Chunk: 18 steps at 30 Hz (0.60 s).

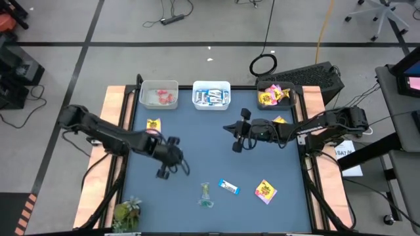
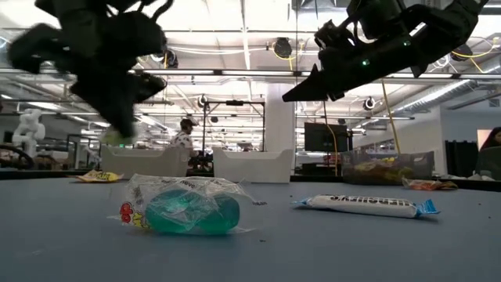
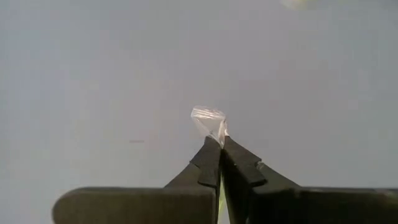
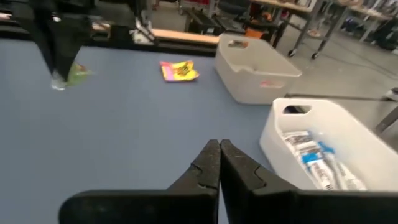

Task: Sort candy
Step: Put the green gummy into the gray bin

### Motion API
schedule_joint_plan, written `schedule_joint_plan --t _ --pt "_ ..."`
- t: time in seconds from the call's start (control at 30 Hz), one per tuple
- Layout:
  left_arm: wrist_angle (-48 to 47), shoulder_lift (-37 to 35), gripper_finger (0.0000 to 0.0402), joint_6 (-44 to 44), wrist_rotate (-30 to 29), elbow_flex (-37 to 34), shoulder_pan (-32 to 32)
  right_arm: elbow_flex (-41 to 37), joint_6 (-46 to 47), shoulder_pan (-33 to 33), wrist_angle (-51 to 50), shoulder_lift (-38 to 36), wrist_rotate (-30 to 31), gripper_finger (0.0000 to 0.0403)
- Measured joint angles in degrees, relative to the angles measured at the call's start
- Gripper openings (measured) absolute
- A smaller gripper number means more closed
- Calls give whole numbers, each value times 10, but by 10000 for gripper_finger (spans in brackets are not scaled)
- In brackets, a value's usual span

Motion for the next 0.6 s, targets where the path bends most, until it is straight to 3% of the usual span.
schedule_joint_plan --t 0.27,0.53,0.6 --pt "-19 -78 10 -83 -162 0 161 0 -12 -20 8 -5 0 0" --pt "-2 -79 11 -24 -173 0 432 0 -35 -35 4 -5 0 0" --pt "4 -66 11 -22 -154 0 502 0 -44 -40 4 -5 0 0"
